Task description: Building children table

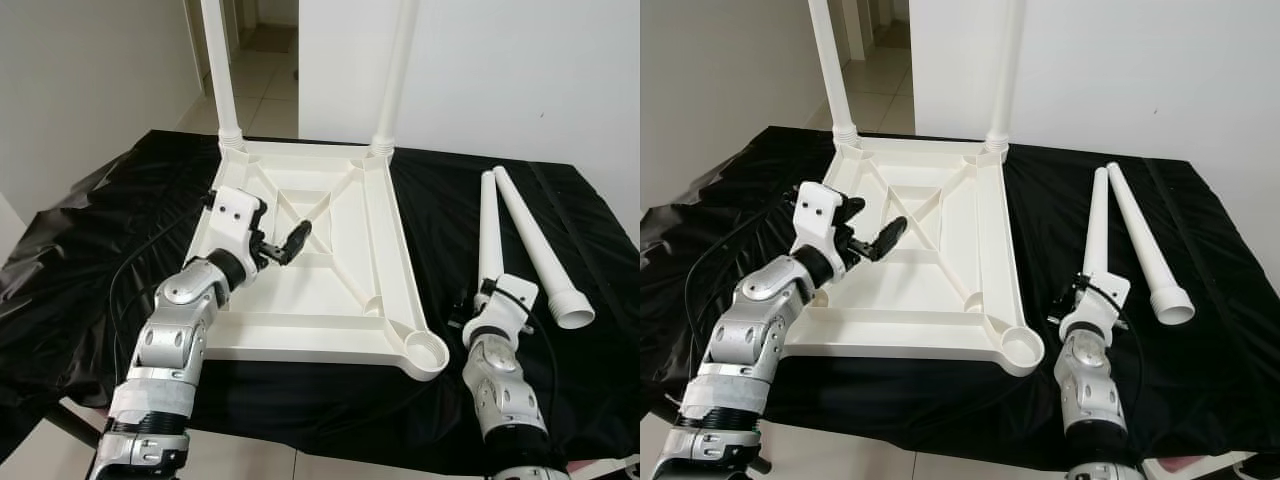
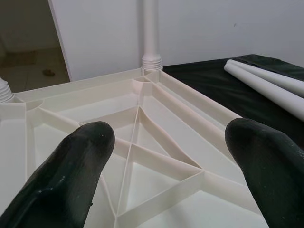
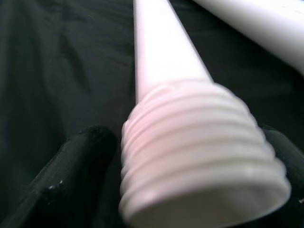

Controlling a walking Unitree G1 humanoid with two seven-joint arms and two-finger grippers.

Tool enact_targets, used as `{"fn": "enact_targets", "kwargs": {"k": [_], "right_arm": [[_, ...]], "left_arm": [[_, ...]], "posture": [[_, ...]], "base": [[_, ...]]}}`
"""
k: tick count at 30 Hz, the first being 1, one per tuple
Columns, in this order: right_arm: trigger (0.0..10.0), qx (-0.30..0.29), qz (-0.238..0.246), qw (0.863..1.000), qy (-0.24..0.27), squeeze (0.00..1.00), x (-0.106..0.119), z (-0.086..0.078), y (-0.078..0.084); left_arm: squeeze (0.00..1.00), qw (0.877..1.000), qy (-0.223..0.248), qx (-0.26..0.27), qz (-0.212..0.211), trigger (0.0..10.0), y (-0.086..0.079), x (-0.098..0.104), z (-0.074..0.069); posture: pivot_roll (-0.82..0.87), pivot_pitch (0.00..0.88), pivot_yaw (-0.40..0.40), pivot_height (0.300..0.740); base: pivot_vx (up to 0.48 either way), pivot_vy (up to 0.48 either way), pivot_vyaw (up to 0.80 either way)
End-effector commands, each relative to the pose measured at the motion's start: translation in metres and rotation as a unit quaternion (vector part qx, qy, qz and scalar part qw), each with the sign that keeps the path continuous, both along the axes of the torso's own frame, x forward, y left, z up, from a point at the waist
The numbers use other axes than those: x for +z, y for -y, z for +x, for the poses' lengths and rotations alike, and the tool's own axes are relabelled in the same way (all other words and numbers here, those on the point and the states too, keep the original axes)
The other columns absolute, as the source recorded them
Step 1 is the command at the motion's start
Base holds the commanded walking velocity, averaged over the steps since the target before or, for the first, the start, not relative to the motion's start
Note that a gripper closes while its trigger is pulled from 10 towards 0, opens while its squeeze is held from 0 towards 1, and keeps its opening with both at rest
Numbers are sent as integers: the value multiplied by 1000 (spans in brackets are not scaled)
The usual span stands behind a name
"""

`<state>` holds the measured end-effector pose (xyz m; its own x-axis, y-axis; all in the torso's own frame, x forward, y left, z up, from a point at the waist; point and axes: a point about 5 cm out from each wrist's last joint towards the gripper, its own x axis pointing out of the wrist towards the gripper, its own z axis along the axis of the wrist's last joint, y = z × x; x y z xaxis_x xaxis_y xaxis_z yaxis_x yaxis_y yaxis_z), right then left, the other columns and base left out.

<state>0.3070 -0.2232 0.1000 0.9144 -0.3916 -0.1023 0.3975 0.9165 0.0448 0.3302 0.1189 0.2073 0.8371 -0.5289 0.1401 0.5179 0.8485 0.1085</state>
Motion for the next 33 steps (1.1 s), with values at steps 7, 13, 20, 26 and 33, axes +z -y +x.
{"fn": "enact_targets", "kwargs": {"k": [7, 13, 20, 26, 33], "right_arm": [[10000, 34, -13, 999, 26, 0, 1, 2, 0], [10000, 67, -28, 997, 37, 0, 2, 8, 0], [0, 83, -7, 996, 41, 0, 1, 12, 4], [0, 87, -2, 996, 30, 0, -5, 13, 8], [0, 95, -11, 994, 42, 0, -4, 11, 9]], "left_arm": [[0, 999, 0, 37, -2, 10000, -4, 1, -1], [0, 999, 2, 45, -1, 10000, -6, -1, -3], [0, 999, 2, 47, -2, 10000, -6, -1, -4], [0, 1000, -8, 29, 5, 10000, -4, -5, -7], [0, 996, -38, -55, 57, 10000, 13, -32, -29]], "posture": [[27, 51, 16, 740], [38, 49, -6, 740], [39, 50, -10, 740], [31, 46, -6, 740], [26, 42, -5, 740]], "base": [[0, 0, 0], [0, 0, 0], [0, 0, 0], [0, 0, 0], [0, 0, 0]]}}
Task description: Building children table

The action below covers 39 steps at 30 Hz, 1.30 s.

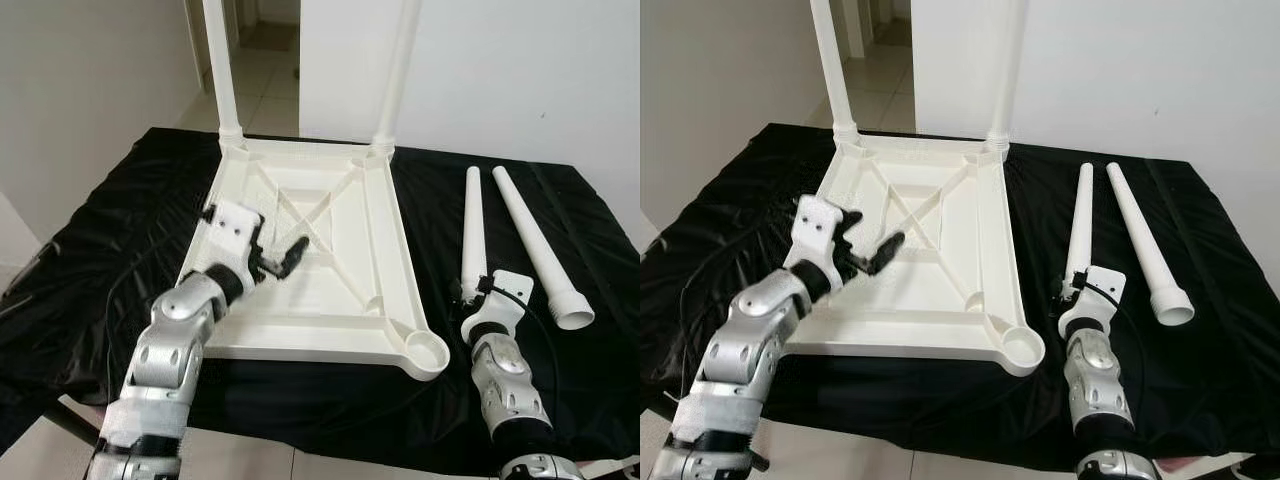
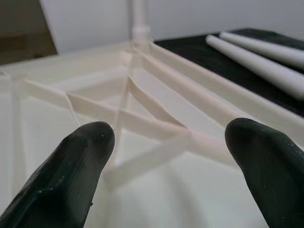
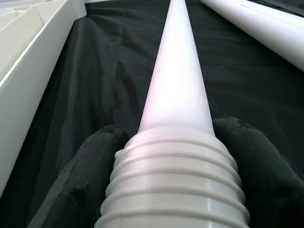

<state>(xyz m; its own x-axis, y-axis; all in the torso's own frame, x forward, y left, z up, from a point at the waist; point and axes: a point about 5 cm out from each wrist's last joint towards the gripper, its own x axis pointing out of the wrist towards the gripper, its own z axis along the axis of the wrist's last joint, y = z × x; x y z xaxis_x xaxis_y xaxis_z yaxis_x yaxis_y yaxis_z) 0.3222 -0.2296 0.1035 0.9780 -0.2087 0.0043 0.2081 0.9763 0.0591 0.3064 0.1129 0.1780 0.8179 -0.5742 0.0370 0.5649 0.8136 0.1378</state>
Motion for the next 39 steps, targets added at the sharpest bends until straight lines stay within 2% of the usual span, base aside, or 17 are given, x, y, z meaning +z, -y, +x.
{"fn": "enact_targets", "kwargs": {"k": [1, 8, 10, 11, 14, 17, 20, 25, 28, 30, 32, 33, 34, 35, 37, 39], "right_arm": [[0, 1, -4, 1000, -6, 0, -6, -4, 2], [0, 8, -8, 999, 33, 0, 4, -3, -1], [0, 17, -15, 997, 68, 0, 13, -2, -4], [0, 23, -19, 995, 91, 0, 20, -2, -7], [0, 27, -21, 994, 104, 0, 24, -2, -8], [0, 30, -39, 987, 153, 0, 45, -1, -12], [0, 36, -55, 981, 180, 0, 57, 0, -15], [0, 38, -59, 979, 190, 0, 63, 1, -16], [0, 61, -87, 961, 255, 0, 100, 5, -25], [0, 72, -105, 951, 283, 0, 116, 5, -29], [0, 72, -105, 951, 283, 0, 116, 5, -29], [0, 77, -116, 945, 295, 0, 123, 5, -30], [3843, 85, -136, 937, 310, 0, 132, 5, -34], [10000, 91, -153, 929, 324, 0, 139, 4, -37], [10000, 100, -176, 916, 347, 0, 152, 2, -44], [10000, 102, -179, 913, 353, 0, 154, 1, -46]], "left_arm": [[0, 999, -12, -48, 19, 10000, 12, -7, -10], [0, 995, -19, -91, 31, 10000, 25, -14, -21], [0, 993, -19, -108, 36, 10000, 31, -15, -22], [0, 992, -17, -119, 38, 10000, 33, -12, -22], [0, 991, -15, -125, 39, 10000, 35, -11, -22], [0, 985, -10, -165, 44, 10000, 41, -1, -24], [0, 981, -2, -185, 55, 10000, 43, 3, -25], [0, 980, 1, -191, 56, 10000, 44, 6, -25], [0, 976, 12, -215, 37, 10000, 45, 29, -16], [0, 975, 17, -222, 23, 10000, 44, 41, -12], [0, 975, 17, -222, 23, 10000, 44, 41, -12], [0, 974, 17, -225, 13, 10000, 43, 47, -10], [0, 973, 16, -232, 1, 10000, 42, 54, -8], [0, 971, 14, -240, -13, 10000, 41, 61, -7], [0, 965, 9, -262, -24, 10000, 40, 70, -6], [0, 962, 8, -271, -25, 10000, 39, 72, -6]], "posture": [[26, 42, -5, 740], [27, 38, 0, 740], [27, 35, 6, 740], [25, 32, 21, 740], [25, 32, 21, 740], [25, 29, 38, 740], [26, 29, 41, 740], [25, 28, 41, 740], [28, 28, 37, 740], [29, 27, 34, 740], [29, 27, 34, 740], [29, 26, 32, 740], [29, 26, 32, 740], [29, 26, 32, 740], [27, 24, 28, 740], [27, 24, 28, 740]], "base": [[0, 0, 0], [0, 0, 0], [0, 0, 0], [0, 0, 0], [0, 0, 0], [0, 0, 0], [0, 0, 0], [0, 0, 0], [0, 0, 0], [0, 0, 0], [0, 0, 0], [0, 0, 0], [0, 0, 0], [0, 0, 0], [0, 0, 0], [0, 0, 0]]}}
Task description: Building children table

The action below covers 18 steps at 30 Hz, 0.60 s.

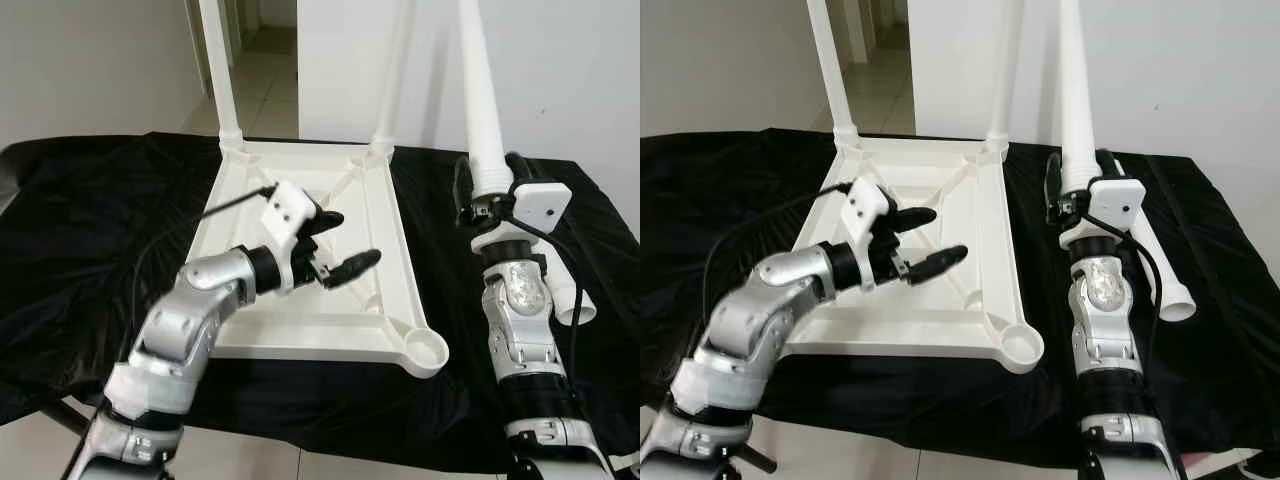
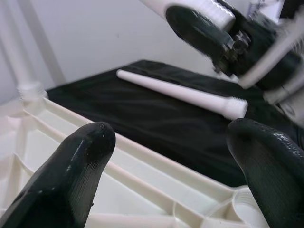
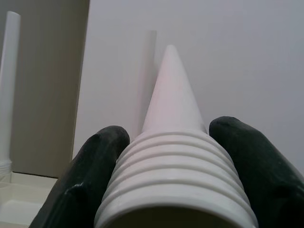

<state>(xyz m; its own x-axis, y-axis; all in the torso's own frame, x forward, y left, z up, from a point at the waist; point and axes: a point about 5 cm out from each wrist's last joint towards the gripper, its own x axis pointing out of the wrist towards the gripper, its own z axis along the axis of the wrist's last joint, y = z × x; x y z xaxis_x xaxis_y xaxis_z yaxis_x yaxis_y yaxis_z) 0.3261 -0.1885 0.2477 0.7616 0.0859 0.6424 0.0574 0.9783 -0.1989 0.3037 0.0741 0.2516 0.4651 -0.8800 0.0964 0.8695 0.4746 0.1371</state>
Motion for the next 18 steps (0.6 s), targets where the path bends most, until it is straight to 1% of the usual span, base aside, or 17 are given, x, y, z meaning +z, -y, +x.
{"fn": "enact_targets", "kwargs": {"k": [1, 3, 5, 6, 8, 11, 13, 16, 18], "right_arm": [[10000, 11, -13, 999, 31, 0, 12, -3, -6], [10000, 13, -16, 999, 35, 0, 14, -3, -8], [10000, 26, -31, 998, 45, 0, 17, -5, -15], [10000, 31, -37, 998, 49, 0, 18, -6, -18], [10000, 31, -37, 998, 49, 0, 18, -6, -18], [10000, 43, -55, 996, 52, 0, 18, -9, -23], [10000, 54, -70, 995, 51, 0, 15, -12, -28], [10000, 62, -81, 994, 46, 0, 11, -17, -30], [10000, 63, -83, 994, 45, 0, 10, -18, -31]], "left_arm": [[0, 999, -13, -44, 1, 10000, 0, 0, -4], [0, 999, -18, -51, 0, 10000, 0, 0, -4], [0, 997, -23, -67, 5, 10000, 0, 1, -4], [0, 997, -24, -69, 8, 10000, 0, 1, -4], [0, 997, -24, -69, 8, 10000, 0, 1, -4], [0, 997, -34, -69, 9, 10000, 2, 1, 0], [0, 996, -59, -67, -14, 10000, 7, 2, 2], [0, 992, -103, -56, -57, 10000, 14, 3, 5], [0, 990, -110, -53, -64, 10000, 15, 4, 6]], "posture": [[27, 24, 28, 740], [27, 24, 28, 740], [25, 24, 27, 740], [25, 24, 27, 740], [25, 24, 27, 740], [25, 25, 26, 740], [23, 24, 26, 740], [18, 24, 27, 740], [18, 24, 27, 740]], "base": [[0, 0, 0], [0, 0, 0], [0, 0, 0], [0, 0, 0], [0, 0, 0], [0, 0, 0], [0, 0, 0], [0, 0, 0], [0, 0, 0]]}}
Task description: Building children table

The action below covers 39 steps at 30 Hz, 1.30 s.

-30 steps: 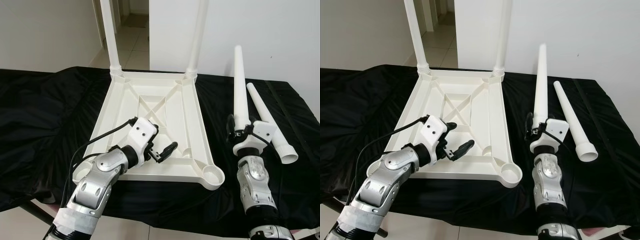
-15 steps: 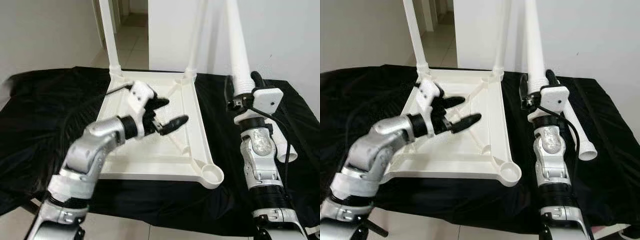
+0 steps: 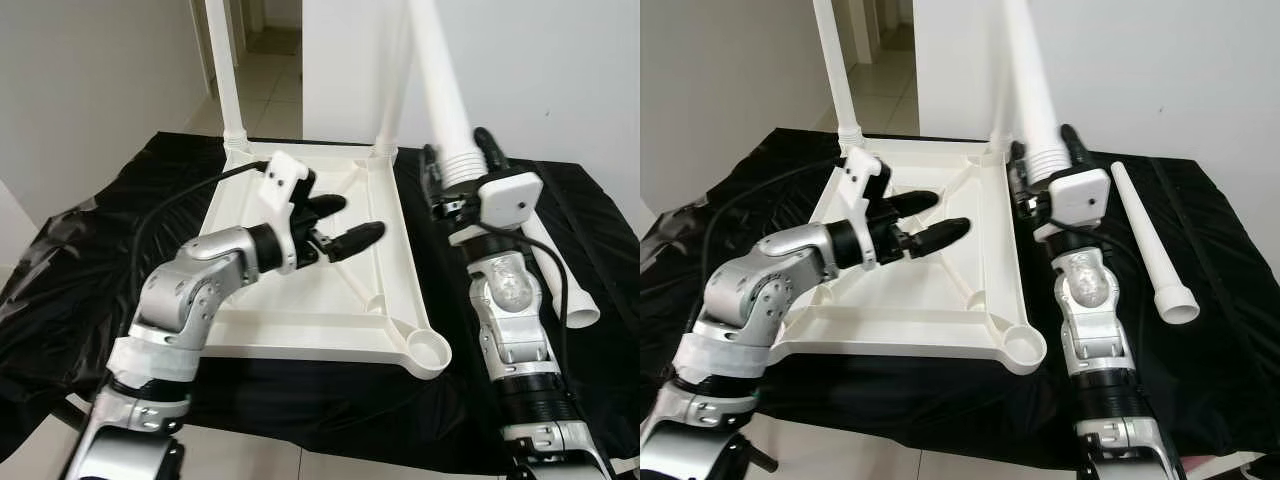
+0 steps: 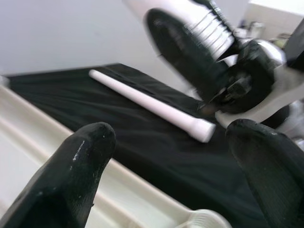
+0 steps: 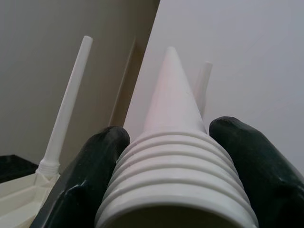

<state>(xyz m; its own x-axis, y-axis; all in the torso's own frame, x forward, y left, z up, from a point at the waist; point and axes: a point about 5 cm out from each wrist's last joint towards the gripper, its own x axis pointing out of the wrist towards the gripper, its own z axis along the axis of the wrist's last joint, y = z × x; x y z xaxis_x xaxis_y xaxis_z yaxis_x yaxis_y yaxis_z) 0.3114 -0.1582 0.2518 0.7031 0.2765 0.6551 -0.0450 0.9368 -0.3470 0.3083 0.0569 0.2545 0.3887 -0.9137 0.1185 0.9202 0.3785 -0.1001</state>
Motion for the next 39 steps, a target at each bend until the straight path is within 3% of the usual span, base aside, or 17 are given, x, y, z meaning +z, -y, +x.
{"fn": "enact_targets", "kwargs": {"k": [1, 10, 18, 24, 33, 39], "right_arm": [[10000, 7, -10, 1000, 11, 0, 1, -6, -1], [10000, 9, -34, 999, -1, 0, -7, -13, 2], [10000, 13, -49, 999, -2, 0, -7, -17, 3], [10000, 21, -73, 997, 4, 0, -7, -25, -1], [10000, 36, -85, 996, -5, 0, -14, -34, -7], [10000, 54, -88, 994, -37, 0, -32, -46, -16]], "left_arm": [[0, 999, -28, -4, -28, 10000, 3, 3, 1], [0, 991, -84, -19, -104, 10000, 23, 12, 2], [0, 983, -129, -17, -127, 10000, 32, 13, 12], [0, 973, -191, -11, -127, 10000, 41, 9, 25], [0, 971, -203, -9, -126, 10000, 42, 13, 32], [0, 969, -199, -6, -143, 10000, 32, 34, 45]], "posture": [[10, 24, 25, 740], [-7, 25, 24, 740], [-18, 22, 28, 740], [-32, 16, 34, 740], [-36, 24, 33, 740], [-44, 34, 36, 740]], "base": [[0, 0, 0], [0, 0, 0], [0, 0, 0], [0, 0, 0], [0, 0, 0], [0, 0, 0]]}}
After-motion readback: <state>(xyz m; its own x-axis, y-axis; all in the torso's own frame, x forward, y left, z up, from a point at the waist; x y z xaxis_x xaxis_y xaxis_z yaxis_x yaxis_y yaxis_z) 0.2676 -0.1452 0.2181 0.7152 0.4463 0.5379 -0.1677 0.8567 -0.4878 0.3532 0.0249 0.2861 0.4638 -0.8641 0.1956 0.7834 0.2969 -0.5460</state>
